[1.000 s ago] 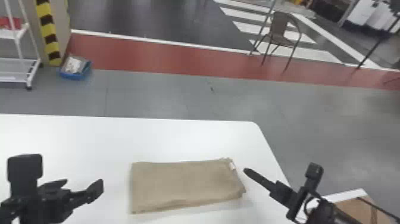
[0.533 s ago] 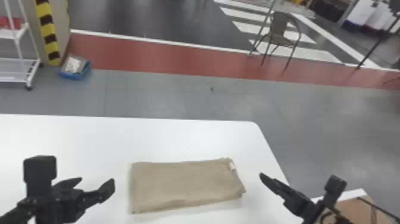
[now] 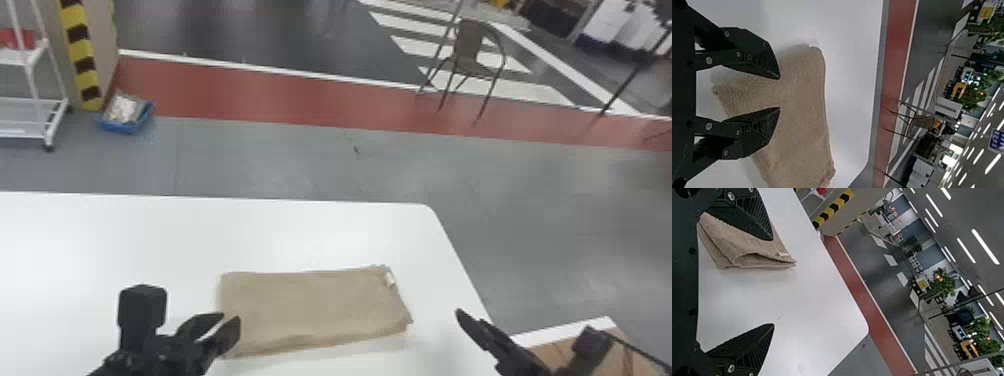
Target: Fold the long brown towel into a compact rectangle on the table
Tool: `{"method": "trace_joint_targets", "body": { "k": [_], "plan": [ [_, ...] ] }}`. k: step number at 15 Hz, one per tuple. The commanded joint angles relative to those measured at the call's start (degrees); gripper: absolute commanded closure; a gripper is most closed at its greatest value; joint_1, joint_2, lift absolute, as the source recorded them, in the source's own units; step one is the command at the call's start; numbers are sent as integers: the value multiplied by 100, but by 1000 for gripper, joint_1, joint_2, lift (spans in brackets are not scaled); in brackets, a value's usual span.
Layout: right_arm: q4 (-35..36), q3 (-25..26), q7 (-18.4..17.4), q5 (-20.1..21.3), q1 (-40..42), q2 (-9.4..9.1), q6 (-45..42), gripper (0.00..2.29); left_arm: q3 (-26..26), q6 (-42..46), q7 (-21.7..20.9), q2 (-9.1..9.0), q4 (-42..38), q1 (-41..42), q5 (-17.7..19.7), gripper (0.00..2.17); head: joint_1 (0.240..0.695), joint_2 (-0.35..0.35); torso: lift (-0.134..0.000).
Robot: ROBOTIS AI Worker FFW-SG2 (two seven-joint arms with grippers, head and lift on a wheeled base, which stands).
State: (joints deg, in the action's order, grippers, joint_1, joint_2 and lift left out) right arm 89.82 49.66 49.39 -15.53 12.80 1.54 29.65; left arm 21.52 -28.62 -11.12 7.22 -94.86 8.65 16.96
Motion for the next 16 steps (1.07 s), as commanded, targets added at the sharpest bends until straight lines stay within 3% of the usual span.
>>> {"method": "trace_joint_targets", "body": {
  "k": [1, 10, 16],
  "plan": [
    [0, -17, 18, -3, 12, -40, -33, 113, 168, 247, 58, -27, 257, -91, -96, 1794, 695, -350, 0],
    [-9, 0, 114, -135, 30, -48, -50, 113, 450, 440, 163, -54, 433, -206, -114, 1794, 695, -350, 0],
    [-44, 0, 141, -152, 21, -31, -68, 113, 1003, 879, 480, -238, 1092, -627, -176, 1794, 695, -350, 0]
  ]
}}
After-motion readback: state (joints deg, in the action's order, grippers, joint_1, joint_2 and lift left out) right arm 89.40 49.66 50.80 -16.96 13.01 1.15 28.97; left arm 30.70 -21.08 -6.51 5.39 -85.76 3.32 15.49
